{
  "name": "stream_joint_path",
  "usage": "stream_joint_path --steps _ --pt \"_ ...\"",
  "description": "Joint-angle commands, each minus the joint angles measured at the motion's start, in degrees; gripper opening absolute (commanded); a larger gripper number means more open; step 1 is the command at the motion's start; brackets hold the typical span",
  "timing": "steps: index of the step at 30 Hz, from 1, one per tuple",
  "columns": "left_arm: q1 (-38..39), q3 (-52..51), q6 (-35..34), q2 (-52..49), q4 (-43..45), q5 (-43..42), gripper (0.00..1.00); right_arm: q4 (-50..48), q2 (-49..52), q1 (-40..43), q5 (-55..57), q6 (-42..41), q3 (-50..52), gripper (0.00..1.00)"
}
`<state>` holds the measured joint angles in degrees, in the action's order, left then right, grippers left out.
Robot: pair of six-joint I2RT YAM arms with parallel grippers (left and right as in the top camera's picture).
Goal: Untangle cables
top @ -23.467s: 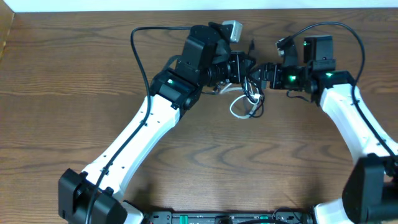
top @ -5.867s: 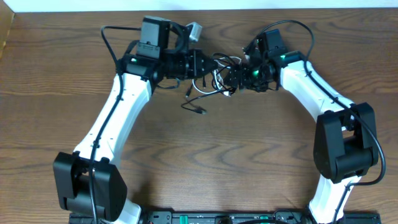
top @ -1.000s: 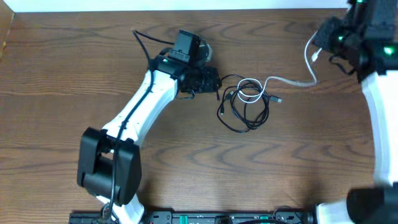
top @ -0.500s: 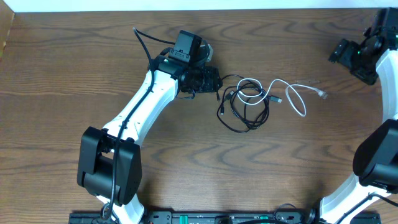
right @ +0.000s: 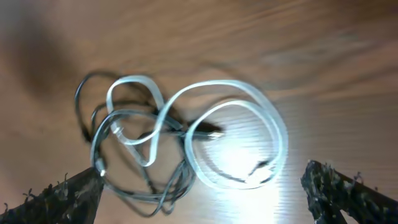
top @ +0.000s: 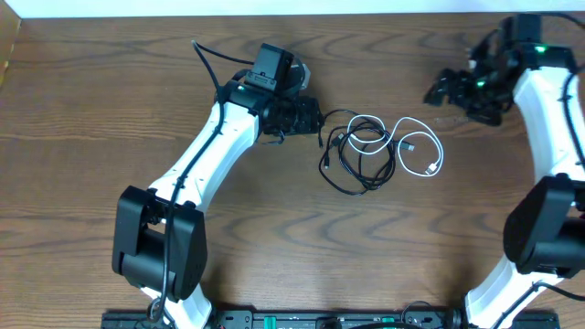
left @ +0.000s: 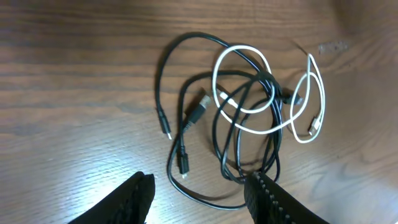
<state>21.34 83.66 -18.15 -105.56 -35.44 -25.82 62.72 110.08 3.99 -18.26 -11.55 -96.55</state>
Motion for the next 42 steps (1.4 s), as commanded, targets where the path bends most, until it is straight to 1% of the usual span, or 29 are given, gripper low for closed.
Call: stream_joint_path --steps 1,2,5,9,14,17,21,23,24,25,26,28,31,37,38,42 --pt "-1.4 1.0 -0.2 0.4 0.2 -0.5 0.52 -1.4 -0.9 -3.8 -1.4 0.4 3.7 0.91" --pt "-1.7 1.0 -0.2 0.4 0.2 -0.5 0.52 -2.4 -0.9 -4.7 -1.4 -0.5 4.9 0.83" --pt "-2.0 1.0 -0.2 0.4 0.2 -0.5 0.52 -7.5 -0.9 -7.4 -0.6 -5.0 10.2 0.71" --pt "-2.0 1.0 -0.2 0.4 -0.1 -0.5 0.52 -14.2 -0.9 -10.0 3.8 -11.5 16.9 0.65" --pt "-2.0 1.0 -0.1 0.4 -0.1 -0.5 0.52 -24.0 -0.9 -11.3 3.5 -13.5 23.3 0.58" --pt "-2.0 1.0 -0.1 0.4 -0.1 -0.5 0.53 -27.8 -0.9 -12.1 2.7 -13.7 25.4 0.54" --pt "-2.0 1.0 -0.1 0.4 -0.2 -0.5 0.52 -30.0 -0.9 -13.0 2.5 -13.7 25.7 0.36" --pt "-2.0 1.0 -0.1 0.4 -0.3 -0.5 0.53 -30.3 -0.9 -13.0 2.2 -13.7 25.7 0.24" --pt "-2.0 1.0 -0.1 0.4 -0.3 -0.5 0.53 -30.3 -0.9 -13.0 2.2 -13.7 25.7 0.14" --pt "-2.0 1.0 -0.1 0.4 -0.3 -0.5 0.53 -30.2 -0.9 -13.0 2.2 -13.5 25.7 0.06" --pt "-2.0 1.0 -0.1 0.4 -0.3 -0.5 0.53 -30.1 -0.9 -13.0 1.9 -12.5 25.6 0.01" --pt "-2.0 1.0 -0.1 0.4 -0.3 -0.5 0.53 -28.2 -1.1 -12.9 -0.1 -9.7 24.8 0.01" --pt "-2.0 1.0 -0.1 0.4 -0.7 -0.5 0.53 -22.0 -2.6 -12.4 -0.5 -6.6 21.8 0.01" --pt "-2.0 1.0 -0.1 0.4 -0.9 -0.5 0.53 -6.3 -10.0 -11.5 -1.6 3.8 11.9 0.01" --pt "-2.0 1.0 -0.1 0.4 -0.9 -0.5 0.53 -1.8 -13.0 -11.5 -4.3 8.1 8.9 0.01" --pt "-2.0 1.0 -0.1 0.4 -0.9 -0.5 0.53 2.7 -18.8 -10.8 -1.1 8.9 4.6 0.01"
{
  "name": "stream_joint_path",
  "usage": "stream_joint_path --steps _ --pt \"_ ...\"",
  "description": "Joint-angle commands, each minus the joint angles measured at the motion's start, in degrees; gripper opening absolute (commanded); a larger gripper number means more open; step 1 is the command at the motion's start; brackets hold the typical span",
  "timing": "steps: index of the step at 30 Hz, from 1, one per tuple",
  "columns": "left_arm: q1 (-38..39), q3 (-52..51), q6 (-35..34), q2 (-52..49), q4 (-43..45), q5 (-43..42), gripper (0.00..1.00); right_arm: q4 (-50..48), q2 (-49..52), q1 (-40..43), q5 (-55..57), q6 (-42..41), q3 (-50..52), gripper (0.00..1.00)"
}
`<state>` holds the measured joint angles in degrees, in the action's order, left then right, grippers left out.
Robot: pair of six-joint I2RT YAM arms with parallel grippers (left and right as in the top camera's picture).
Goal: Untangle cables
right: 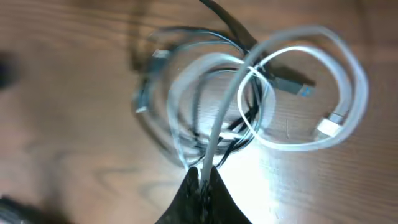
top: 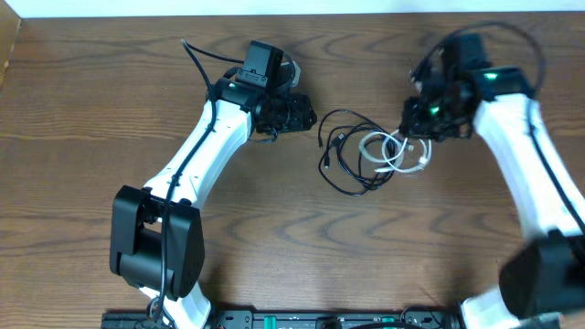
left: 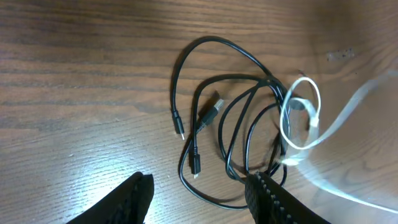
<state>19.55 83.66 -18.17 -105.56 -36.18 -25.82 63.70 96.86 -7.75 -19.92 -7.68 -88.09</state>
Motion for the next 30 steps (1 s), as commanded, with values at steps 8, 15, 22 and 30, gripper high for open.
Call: stream_joint_path --steps 8,15,22,30 --pt "-0.2 1.0 -0.1 0.4 -0.2 -0.5 0.53 -3.6 -15.5 11.9 11.3 -3.7 -8.7 0.01" --pt "-0.2 1.0 -0.1 0.4 -0.2 -0.5 0.53 -8.8 -12.0 24.6 10.1 -5.1 -20.4 0.01" --pt "-0.2 1.0 -0.1 0.4 -0.2 -0.5 0.53 -2.6 9.7 32.1 10.6 -2.3 -50.7 0.01" --pt "-0.2 1.0 -0.1 0.4 -0.4 -0.5 0.53 -10.8 29.5 37.5 10.6 -1.0 -63.1 0.01"
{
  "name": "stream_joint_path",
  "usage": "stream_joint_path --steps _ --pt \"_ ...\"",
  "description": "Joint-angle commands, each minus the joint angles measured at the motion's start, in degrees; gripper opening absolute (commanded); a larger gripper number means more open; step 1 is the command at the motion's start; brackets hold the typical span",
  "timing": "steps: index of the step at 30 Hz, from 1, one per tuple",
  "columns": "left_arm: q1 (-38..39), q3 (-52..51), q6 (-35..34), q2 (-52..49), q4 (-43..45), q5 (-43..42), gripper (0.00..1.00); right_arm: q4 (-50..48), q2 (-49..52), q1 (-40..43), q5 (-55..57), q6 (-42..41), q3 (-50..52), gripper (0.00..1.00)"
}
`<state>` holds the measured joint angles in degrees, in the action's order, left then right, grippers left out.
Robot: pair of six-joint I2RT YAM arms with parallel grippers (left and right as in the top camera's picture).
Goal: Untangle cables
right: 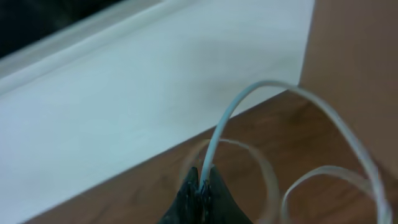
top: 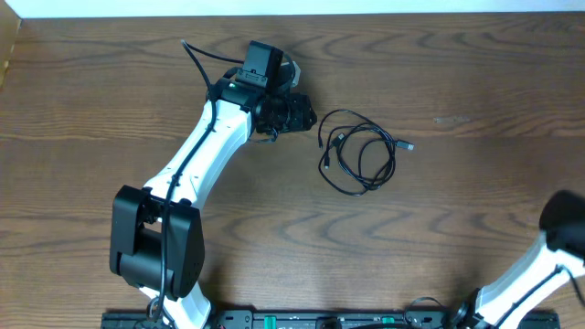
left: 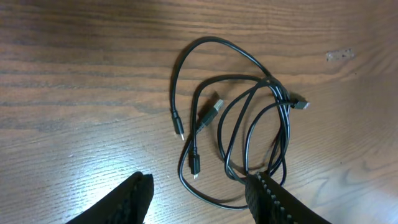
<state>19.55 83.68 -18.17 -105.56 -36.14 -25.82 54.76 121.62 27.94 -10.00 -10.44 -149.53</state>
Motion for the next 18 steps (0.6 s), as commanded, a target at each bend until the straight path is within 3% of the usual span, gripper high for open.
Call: stream_joint_path --steps 1,18 --pt "-0.2 0.9 0.0 0.4 -0.5 -0.5 0.53 -3.7 6.5 2.2 1.6 1.7 -1.6 0.01" --pt "-0.2 0.9 -0.1 0.3 -0.5 0.2 0.54 -17.8 26.8 3.5 14.9 -0.2 -1.6 0.01"
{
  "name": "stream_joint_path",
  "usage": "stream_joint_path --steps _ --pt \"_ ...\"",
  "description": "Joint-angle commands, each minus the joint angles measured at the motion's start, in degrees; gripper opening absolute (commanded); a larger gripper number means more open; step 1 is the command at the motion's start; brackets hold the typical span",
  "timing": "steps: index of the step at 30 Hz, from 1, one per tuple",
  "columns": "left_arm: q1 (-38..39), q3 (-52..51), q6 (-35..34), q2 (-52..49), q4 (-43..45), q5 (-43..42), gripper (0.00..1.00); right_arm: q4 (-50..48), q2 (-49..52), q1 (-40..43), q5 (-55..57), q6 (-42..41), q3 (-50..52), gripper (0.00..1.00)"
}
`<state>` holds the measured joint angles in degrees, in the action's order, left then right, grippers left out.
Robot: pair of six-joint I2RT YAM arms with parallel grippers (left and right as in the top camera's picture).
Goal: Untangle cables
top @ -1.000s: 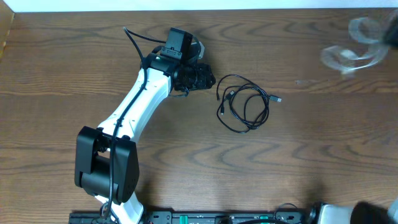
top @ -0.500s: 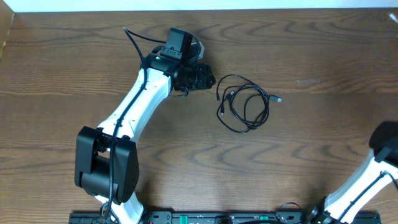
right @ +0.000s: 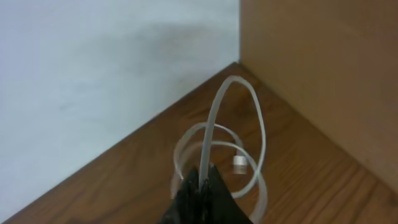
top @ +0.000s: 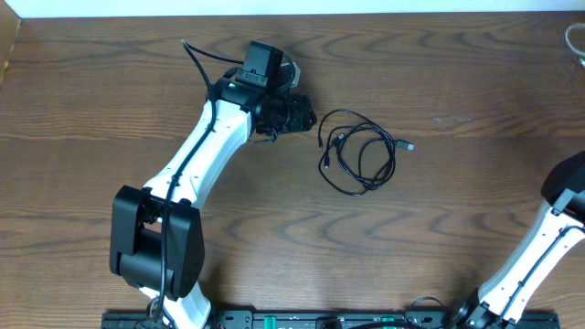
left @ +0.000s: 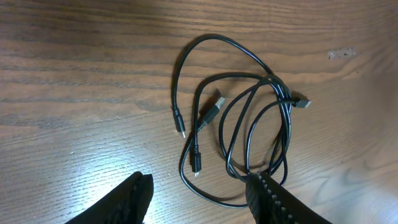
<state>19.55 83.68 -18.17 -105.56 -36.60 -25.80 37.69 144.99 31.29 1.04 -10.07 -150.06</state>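
A loose tangle of black cables (top: 359, 157) lies at mid-table, also filling the left wrist view as black cables (left: 239, 127). My left gripper (top: 308, 116) hovers just left of it, open, with nothing between its fingertips (left: 140, 193). The white cable (right: 219, 144) hangs in coils from my right gripper (right: 202, 186), which is shut on it over the table's far right corner. In the overhead view only a sliver of white cable (top: 573, 38) shows at the right edge; the right gripper itself is out of that frame.
The brown wooden table (top: 274, 228) ends at a white surface along the back edge (top: 292, 7). A tan wall (right: 323, 68) rises beside the far right corner. The right arm's white link (top: 548, 256) stands at the right edge.
My right gripper, still shut on the white cable, has shifted at the far right corner, so the coils now hang over the table corner. The black cables and left arm are unchanged.
White and black cables first lay tangled at mid-table with both grippers open, the right one off to the far right. Then my right gripper was shut on the white cable over the pile. Afterwards the white cable was away from the black ones, held at the far right corner.
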Motion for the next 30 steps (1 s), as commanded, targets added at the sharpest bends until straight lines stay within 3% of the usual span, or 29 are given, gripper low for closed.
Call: stream_joint_path --steps 1,3,4,5,6,7,13,20,25,30 --pt "-0.2 0.9 -0.1 0.3 0.0 0.5 0.54 -1.7 4.9 0.2 4.2 -0.6 -1.1 0.01" --pt "-0.2 0.9 -0.1 0.3 0.0 0.5 0.53 -2.3 6.8 0.2 4.4 -0.6 -1.1 0.06" --pt "-0.2 0.9 -0.1 0.3 0.0 0.5 0.54 -2.0 7.3 0.2 4.4 -0.6 -1.1 0.24" --pt "-0.2 0.9 -0.1 0.3 -0.1 0.6 0.53 -1.4 7.8 0.2 4.3 -0.7 -1.1 0.54" --pt "-0.2 0.9 -0.1 0.3 -0.1 0.8 0.54 -0.6 7.9 0.2 3.7 -0.7 -1.1 0.90" --pt "-0.2 0.9 -0.1 0.3 -0.2 1.4 0.54 -0.1 7.9 0.2 2.8 -0.7 -1.1 0.99" --pt "-0.1 0.9 -0.1 0.3 -0.3 2.5 0.53 6.7 3.7 -0.2 -5.6 -0.7 -1.4 0.99" --pt "0.0 0.9 -0.1 0.3 -0.2 2.5 0.53 24.0 -5.3 -3.3 -19.5 -0.4 -1.4 0.99" --pt "1.4 0.9 -0.1 -0.4 2.1 2.5 0.53 37.4 -8.4 -7.1 -30.2 5.6 -1.4 0.99" --pt "4.3 0.9 -0.1 -3.0 5.1 2.5 0.54 47.7 -8.3 -12.0 -31.0 9.0 -0.9 0.98"
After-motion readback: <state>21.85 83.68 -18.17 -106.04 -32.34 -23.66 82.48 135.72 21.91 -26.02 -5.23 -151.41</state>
